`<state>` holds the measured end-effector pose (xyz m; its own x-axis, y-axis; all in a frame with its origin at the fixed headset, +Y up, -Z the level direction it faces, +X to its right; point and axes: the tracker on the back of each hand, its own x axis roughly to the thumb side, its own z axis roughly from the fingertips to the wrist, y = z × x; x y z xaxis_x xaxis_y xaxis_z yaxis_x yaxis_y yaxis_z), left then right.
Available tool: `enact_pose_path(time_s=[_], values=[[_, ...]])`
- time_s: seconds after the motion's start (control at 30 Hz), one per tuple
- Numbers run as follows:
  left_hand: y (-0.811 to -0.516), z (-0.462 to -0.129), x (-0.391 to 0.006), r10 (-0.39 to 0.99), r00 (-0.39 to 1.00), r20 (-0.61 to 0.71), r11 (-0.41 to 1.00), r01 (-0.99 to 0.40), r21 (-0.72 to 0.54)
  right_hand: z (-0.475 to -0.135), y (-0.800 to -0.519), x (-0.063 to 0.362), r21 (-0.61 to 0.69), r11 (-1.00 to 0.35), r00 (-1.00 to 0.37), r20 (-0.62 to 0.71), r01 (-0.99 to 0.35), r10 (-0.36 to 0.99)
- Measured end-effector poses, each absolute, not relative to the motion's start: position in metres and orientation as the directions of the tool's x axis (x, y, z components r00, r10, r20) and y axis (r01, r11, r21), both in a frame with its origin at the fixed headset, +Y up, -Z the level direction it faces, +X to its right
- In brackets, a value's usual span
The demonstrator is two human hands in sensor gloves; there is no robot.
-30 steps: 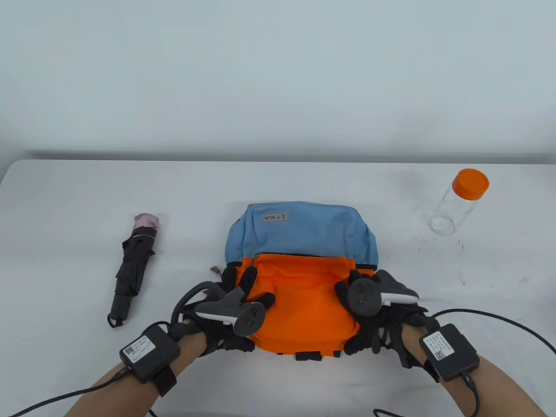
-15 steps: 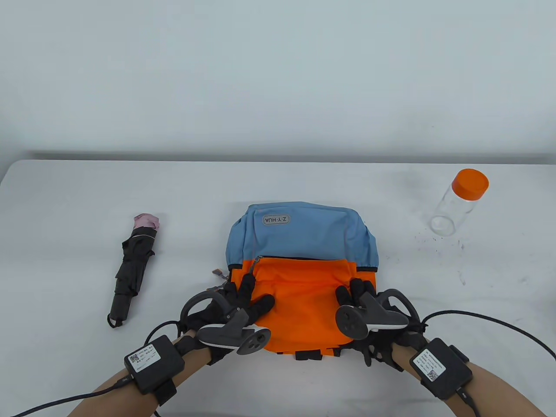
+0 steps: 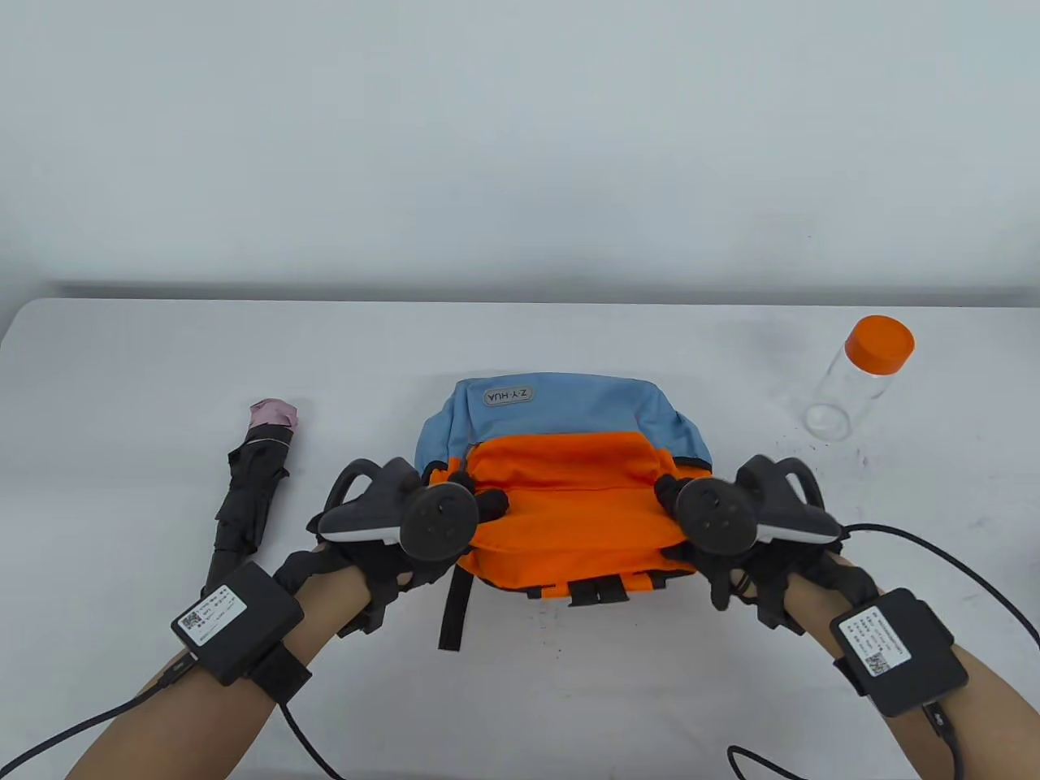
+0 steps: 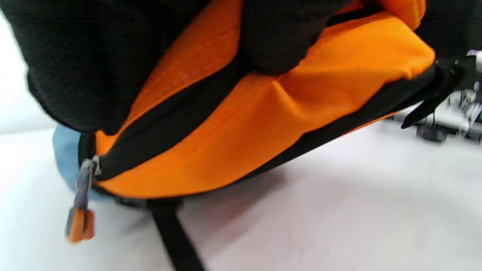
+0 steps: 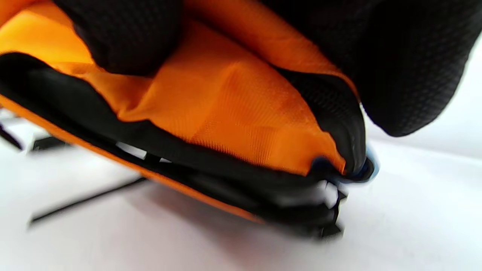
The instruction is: Pack school bag
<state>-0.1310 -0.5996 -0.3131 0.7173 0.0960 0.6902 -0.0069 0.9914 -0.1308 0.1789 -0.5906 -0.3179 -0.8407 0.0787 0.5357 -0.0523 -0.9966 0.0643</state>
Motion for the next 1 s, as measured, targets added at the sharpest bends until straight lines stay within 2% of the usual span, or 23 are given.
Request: enact_pose_path(time_s=[0.17,0.27,0.33,0.4,0.43,0.53,0.57,0.67,0.8,0.9,1.0], values=[[-0.557,-0.331,-0.131,0.183,0.753,0.632,0.983,-0.158,-0.096,-0.351,-0.530,0.199,-0.122,-0.971,-0.898,0.418,-0.207,0.138],[-0.541,-0.349,-0.129,0.199,0.794,0.575,0.980,-0.153,-0.128,-0.370,-0.510,0.209,-0.094,-0.966,-0.928,0.313,-0.241,0.201],[-0.535,-0.363,-0.130,0.219,0.826,0.519,0.976,-0.192,-0.106,-0.371,-0.497,0.215,-0.126,-0.936,-0.916,0.281,-0.330,0.285],[-0.535,-0.377,-0.132,0.276,0.849,0.450,0.960,-0.271,-0.077,-0.360,-0.488,0.215,-0.228,-0.870,-0.883,0.293,-0.438,0.368],[-0.536,-0.380,-0.132,0.304,0.847,0.437,0.950,-0.302,-0.075,-0.355,-0.487,0.214,-0.262,-0.855,-0.881,0.295,-0.447,0.370],[-0.540,-0.395,-0.134,0.444,0.827,0.344,0.894,-0.432,-0.115,-0.334,-0.492,0.197,-0.354,-0.845,-0.895,0.347,-0.401,0.279],[-0.541,-0.397,-0.134,0.466,0.825,0.319,0.884,-0.452,-0.122,-0.330,-0.497,0.190,-0.333,-0.860,-0.894,0.362,-0.388,0.263],[-0.543,-0.403,-0.133,0.524,0.816,0.245,0.852,-0.506,-0.138,-0.324,-0.523,0.161,-0.150,-0.942,-0.887,0.407,-0.301,0.218],[-0.546,-0.396,-0.125,0.511,0.806,0.299,0.855,-0.513,-0.079,-0.333,-0.554,0.134,-0.020,-0.949,-0.880,0.381,-0.315,0.284],[-0.552,-0.388,-0.118,0.514,0.751,0.416,0.839,-0.541,-0.060,-0.350,-0.576,0.119,0.078,-0.914,-0.840,0.370,-0.398,0.397],[-0.560,-0.379,-0.114,0.548,0.703,0.453,0.810,-0.580,-0.081,-0.357,-0.590,0.109,0.056,-0.876,-0.813,0.346,-0.480,0.468]])
